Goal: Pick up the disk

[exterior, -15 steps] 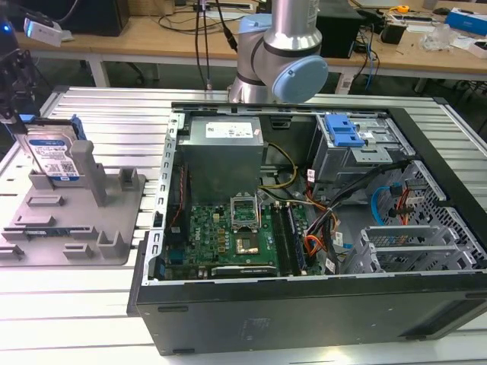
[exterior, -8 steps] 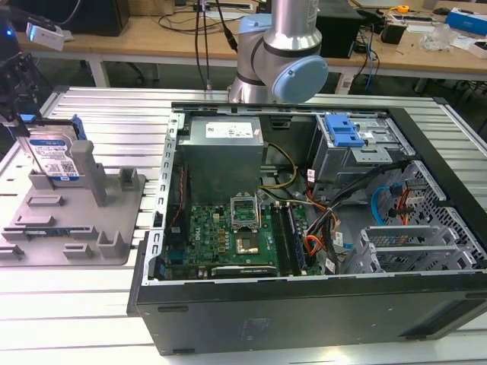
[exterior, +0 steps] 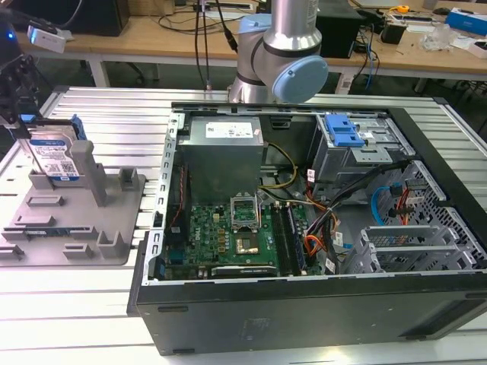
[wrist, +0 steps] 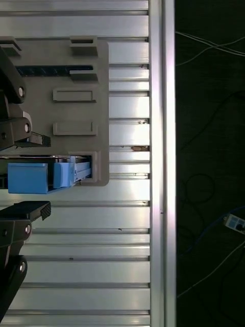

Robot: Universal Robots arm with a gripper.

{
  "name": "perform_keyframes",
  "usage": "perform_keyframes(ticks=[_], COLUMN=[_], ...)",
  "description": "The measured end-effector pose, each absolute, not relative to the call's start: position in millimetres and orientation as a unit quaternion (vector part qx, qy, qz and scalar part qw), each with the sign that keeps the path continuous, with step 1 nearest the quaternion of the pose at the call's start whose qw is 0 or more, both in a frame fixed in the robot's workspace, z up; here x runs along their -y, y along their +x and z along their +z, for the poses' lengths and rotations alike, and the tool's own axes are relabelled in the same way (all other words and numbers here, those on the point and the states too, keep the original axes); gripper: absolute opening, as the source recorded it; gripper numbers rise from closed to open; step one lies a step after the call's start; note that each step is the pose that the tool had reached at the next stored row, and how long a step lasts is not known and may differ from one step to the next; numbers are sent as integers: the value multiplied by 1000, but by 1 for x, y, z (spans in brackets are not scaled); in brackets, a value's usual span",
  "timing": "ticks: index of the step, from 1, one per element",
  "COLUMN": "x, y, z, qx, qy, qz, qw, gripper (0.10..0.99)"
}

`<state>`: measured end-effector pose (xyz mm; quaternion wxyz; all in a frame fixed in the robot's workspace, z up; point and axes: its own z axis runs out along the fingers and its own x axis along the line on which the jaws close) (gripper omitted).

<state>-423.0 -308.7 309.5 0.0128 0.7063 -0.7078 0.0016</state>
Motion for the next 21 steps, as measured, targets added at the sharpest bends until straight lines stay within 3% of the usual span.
perform_keyframes(ticks=[16, 17, 18, 21], x=[310, 310, 310, 310], y=[-423, -423, -423, -423], z=[300, 300, 299, 298], qx=[708, 708, 708, 708], qy=[706, 706, 706, 706], qz=[2, 2, 2, 2], qw=[13, 13, 13, 13], gripper=[541, 529, 455, 455])
